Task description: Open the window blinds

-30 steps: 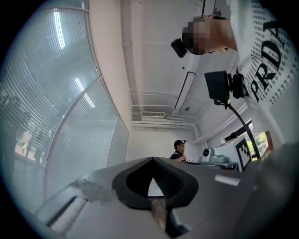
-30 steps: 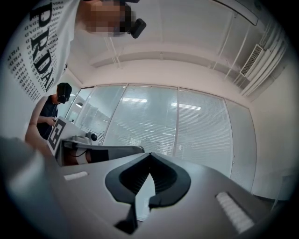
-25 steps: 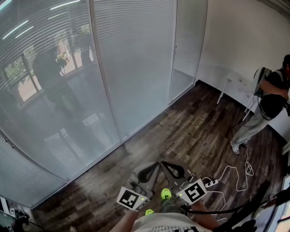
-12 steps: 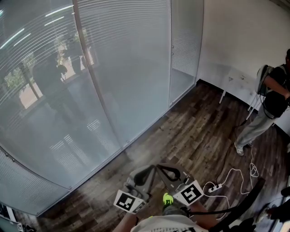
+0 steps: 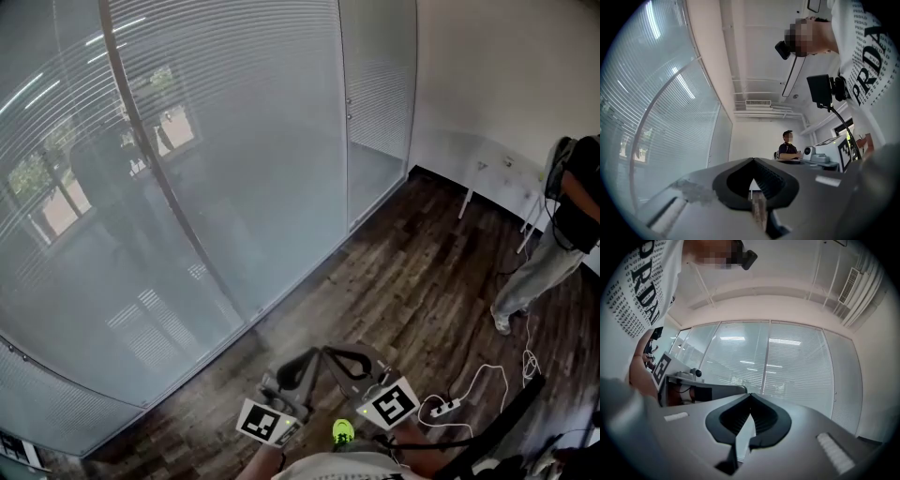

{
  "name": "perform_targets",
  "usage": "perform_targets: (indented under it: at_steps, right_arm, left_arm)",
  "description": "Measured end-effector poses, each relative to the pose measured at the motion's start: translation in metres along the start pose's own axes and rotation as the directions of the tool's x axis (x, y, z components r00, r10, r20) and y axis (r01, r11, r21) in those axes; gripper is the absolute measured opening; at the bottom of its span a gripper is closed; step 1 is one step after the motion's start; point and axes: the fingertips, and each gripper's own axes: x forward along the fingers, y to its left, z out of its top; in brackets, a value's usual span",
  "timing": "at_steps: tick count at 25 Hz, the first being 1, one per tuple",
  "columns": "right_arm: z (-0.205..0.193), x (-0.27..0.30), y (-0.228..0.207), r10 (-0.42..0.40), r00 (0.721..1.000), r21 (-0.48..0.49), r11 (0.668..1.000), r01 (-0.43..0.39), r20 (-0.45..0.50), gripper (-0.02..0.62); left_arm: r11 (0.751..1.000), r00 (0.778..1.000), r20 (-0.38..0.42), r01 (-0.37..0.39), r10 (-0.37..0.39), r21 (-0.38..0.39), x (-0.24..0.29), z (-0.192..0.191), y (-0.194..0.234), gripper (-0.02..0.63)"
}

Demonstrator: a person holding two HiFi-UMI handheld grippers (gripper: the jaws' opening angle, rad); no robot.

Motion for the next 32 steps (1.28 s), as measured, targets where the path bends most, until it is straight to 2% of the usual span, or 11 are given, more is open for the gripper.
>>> perform_targets:
  at_steps: [3,6,9,12,16,21,24,32]
  right_arm:
    - [-0.013,-0.006,-0.033,0.011,0.999,-0.011,1.000,-0.011,-0.039,0.008]
    - [-0.022,-0.019,-0.050,0.019,0.999,-0.020,1.000,-0.020,-0.038,0.008]
    - [-0.020,-0.002,-0.093,0.008,0.999,-0.008,1.000,-0.008,-0.040,0.008]
    - [-0.019,0.016,-0.126,-0.009,0.999,0.009,1.000,0.009,-0.033,0.008]
    - [-0.030,0.016,-0.135,-0.012,0.999,0.023,1.000,0.013,-0.033,0.008]
    - [-0.025,0.012,-0.146,-0.030,0.999,0.054,0.998,0.029,0.013,0.008]
    - [-0.023,0.010,-0.157,-0.034,0.999,0.035,0.999,0.033,0.010,0.008]
    - [-0.035,0.016,-0.181,-0.082,0.997,0.044,0.996,0.082,-0.012,0.008]
  left_arm:
    - [1.000,1.000,-0.004,-0.003,0.003,-0.005,0.034,-0.006,0.000,-0.008]
    - [1.000,1.000,-0.022,-0.009,0.009,0.016,0.052,-0.021,-0.009,-0.008]
    - [0.999,1.000,-0.012,-0.017,0.017,-0.030,0.093,-0.011,0.012,-0.008]
    - [1.000,1.000,-0.021,-0.006,0.006,-0.029,0.123,-0.008,0.035,-0.008]
    - [1.000,1.000,-0.031,-0.001,0.000,-0.025,0.132,-0.018,0.037,-0.008]
    - [1.000,0.999,-0.042,0.010,-0.010,-0.005,0.142,-0.019,0.034,-0.008]
    - [1.000,0.999,-0.045,0.027,-0.026,0.011,0.152,-0.018,0.034,-0.008]
    - [0.997,0.996,-0.051,0.076,-0.077,-0.018,0.175,-0.029,0.045,-0.008]
